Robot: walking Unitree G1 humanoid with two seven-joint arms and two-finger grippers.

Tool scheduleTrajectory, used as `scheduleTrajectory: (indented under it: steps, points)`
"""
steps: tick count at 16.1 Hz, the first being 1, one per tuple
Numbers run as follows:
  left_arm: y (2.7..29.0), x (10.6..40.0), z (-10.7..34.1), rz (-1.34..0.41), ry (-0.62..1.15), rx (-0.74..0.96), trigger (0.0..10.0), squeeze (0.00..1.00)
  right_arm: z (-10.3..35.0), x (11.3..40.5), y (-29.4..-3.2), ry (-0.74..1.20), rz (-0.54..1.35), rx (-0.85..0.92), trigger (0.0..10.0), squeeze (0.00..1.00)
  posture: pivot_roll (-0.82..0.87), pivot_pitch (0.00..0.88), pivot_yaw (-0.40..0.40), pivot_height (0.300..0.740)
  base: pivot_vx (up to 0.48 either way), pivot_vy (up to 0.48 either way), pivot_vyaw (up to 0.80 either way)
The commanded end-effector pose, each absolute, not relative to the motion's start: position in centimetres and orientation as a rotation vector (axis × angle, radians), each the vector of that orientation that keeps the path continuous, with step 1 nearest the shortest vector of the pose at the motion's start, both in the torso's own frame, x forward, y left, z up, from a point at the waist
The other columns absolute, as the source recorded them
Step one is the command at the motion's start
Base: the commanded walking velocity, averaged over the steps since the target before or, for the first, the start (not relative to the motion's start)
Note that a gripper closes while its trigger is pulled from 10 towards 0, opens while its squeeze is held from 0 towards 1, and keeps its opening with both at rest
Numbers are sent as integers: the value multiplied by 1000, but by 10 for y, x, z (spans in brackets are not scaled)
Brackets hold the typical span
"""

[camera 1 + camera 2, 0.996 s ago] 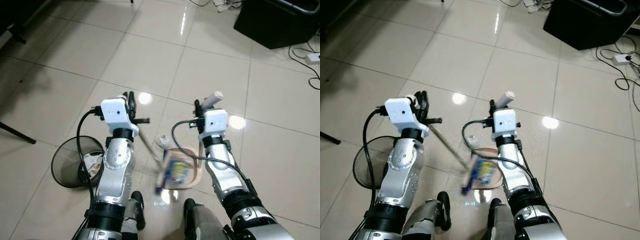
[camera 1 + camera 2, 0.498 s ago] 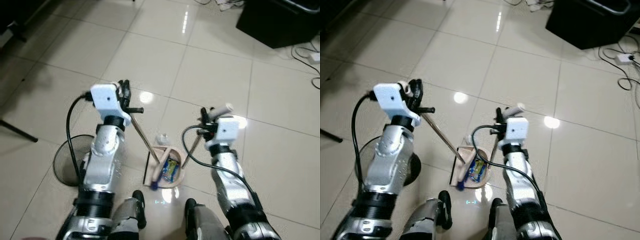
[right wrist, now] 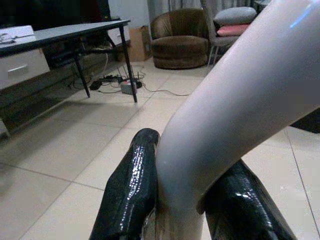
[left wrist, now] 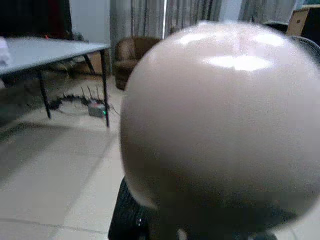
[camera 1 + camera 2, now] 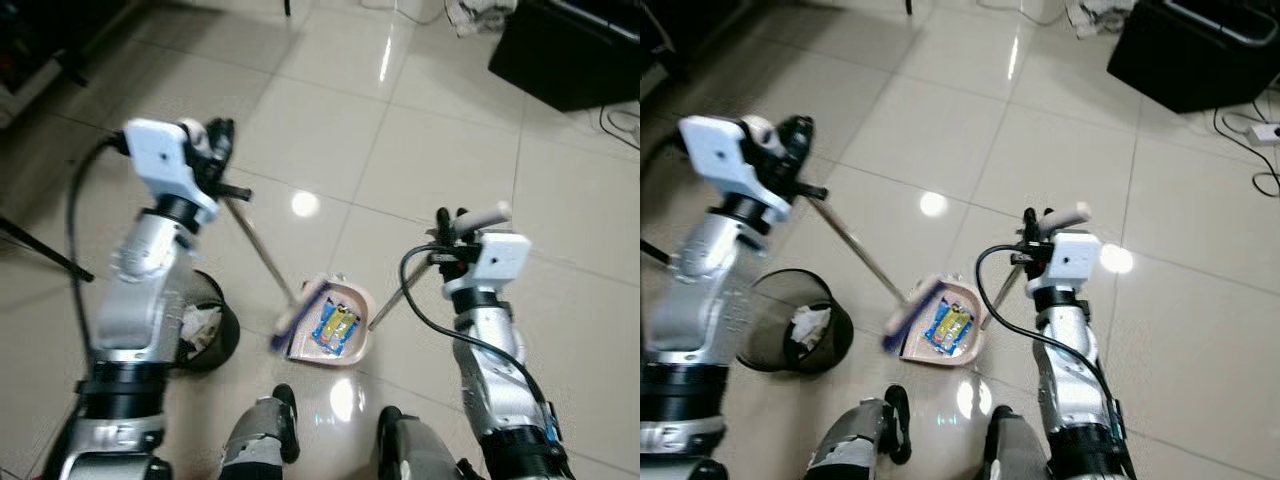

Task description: Sweep floor

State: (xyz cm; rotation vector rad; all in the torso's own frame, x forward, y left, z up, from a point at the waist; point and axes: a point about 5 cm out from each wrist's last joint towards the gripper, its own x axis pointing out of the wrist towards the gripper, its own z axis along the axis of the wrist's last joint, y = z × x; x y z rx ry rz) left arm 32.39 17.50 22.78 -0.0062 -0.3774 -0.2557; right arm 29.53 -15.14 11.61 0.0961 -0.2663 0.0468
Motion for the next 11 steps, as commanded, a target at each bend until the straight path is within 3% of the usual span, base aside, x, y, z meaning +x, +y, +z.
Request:
scheduleTrajectory:
  steps: [1, 5, 11]
  points:
    - [182, 320, 246, -252, -452, 0, 10000, 0, 120, 290, -155, -253, 57, 127, 10000, 0, 27, 130, 46, 740, 0, 0, 0]
    - [195, 321, 235, -202, -409, 48, 10000, 0, 139, 277, -167, -268, 57, 134, 10000, 0, 13, 106, 47, 740, 0, 0, 0]
    - [182, 313, 192, -187, -291, 33, 10000, 0, 200, 254, -200, -310, 39, 112, 10000, 0, -17, 78, 51, 740, 0, 0, 0]
